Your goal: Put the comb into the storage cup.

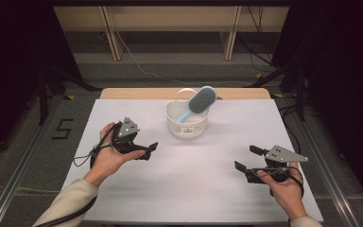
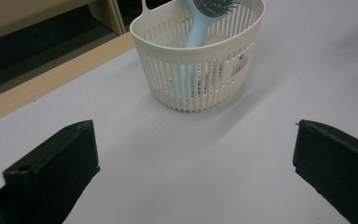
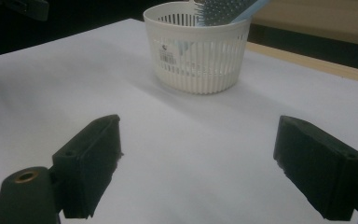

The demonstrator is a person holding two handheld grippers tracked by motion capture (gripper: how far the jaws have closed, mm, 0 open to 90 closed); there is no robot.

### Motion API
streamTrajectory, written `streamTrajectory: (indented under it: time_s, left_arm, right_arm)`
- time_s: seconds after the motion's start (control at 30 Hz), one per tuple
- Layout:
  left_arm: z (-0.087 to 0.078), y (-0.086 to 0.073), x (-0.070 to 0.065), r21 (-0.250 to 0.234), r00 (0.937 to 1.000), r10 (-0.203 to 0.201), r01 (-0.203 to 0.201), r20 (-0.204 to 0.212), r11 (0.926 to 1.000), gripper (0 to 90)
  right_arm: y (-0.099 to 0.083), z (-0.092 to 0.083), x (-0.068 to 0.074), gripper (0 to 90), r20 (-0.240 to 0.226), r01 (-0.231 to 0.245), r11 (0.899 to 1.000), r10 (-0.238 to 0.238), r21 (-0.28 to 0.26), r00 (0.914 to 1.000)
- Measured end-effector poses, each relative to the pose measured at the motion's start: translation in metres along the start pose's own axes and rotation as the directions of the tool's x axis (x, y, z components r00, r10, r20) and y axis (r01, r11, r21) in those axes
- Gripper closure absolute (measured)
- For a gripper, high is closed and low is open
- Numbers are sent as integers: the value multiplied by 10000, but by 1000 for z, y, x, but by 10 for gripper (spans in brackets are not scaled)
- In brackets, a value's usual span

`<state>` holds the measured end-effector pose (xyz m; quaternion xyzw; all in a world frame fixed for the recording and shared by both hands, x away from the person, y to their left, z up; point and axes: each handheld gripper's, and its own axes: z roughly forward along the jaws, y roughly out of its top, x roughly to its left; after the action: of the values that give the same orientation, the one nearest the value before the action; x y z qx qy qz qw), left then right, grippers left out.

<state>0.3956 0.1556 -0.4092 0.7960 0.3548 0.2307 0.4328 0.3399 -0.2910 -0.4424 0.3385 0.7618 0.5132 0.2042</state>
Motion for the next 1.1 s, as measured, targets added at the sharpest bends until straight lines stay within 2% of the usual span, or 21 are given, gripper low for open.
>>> streamTrajectory:
  time_s: [0.63, 0.93, 1.1]
  left_arm:
    - [-22, -29, 3, -20, 9998, -150, 149, -132, 9999, 0]
    - [-34, -42, 5, -129, 9998, 51, -54, -184, 9999, 0]
    - [-39, -50, 7, -161, 9997, -16, 12, -237, 9999, 0]
  right_arm:
    - [0, 0, 0, 155, 0, 0, 10000, 0, -37, 10000]
    - [0, 0, 0, 156, -12, -40, 10000, 40, -34, 10000]
    - [-1, 0, -1, 156, -20, -65, 10000, 65, -38, 10000]
